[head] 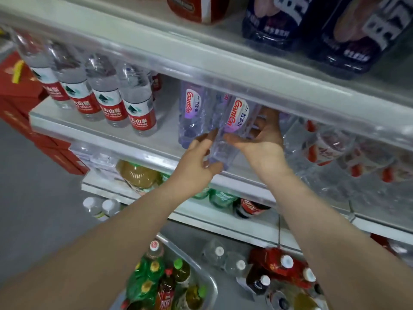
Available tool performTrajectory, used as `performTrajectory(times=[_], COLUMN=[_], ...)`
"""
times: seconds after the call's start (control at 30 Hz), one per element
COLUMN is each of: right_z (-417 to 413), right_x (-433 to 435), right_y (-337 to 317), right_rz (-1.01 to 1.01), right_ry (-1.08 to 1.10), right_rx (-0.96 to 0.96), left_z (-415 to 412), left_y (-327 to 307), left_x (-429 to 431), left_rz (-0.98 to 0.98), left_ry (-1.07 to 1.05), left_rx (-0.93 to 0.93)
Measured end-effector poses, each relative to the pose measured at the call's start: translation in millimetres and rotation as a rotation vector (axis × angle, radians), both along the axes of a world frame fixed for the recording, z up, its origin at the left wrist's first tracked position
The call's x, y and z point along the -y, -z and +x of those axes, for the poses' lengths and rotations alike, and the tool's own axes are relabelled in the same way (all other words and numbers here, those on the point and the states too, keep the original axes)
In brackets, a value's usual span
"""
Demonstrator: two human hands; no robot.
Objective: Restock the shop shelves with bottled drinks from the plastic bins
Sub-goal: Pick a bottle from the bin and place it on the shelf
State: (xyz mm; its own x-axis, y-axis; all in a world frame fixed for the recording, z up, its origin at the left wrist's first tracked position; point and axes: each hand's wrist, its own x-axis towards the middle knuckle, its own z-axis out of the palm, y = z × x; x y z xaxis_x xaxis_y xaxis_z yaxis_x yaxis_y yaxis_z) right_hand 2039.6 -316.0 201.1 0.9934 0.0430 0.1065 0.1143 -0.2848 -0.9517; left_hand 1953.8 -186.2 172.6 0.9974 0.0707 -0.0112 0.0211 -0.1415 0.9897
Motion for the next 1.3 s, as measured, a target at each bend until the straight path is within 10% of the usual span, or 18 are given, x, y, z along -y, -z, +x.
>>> performTrajectory(times=[0.73, 1.3], right_z=[0, -195], right_x=[-12, 144], right_y=[20, 34], right_rz=[-0.038, -0.103], right_ry=[-0.04, 0.06], right_rx=[-0.01, -0.161], left_z=[14, -110], left_y=[32, 7], left_x=[0, 91], left_rz=[0.02, 0.222], left_ry=[0.037, 0.289], left_rx=[-0.086, -0.203])
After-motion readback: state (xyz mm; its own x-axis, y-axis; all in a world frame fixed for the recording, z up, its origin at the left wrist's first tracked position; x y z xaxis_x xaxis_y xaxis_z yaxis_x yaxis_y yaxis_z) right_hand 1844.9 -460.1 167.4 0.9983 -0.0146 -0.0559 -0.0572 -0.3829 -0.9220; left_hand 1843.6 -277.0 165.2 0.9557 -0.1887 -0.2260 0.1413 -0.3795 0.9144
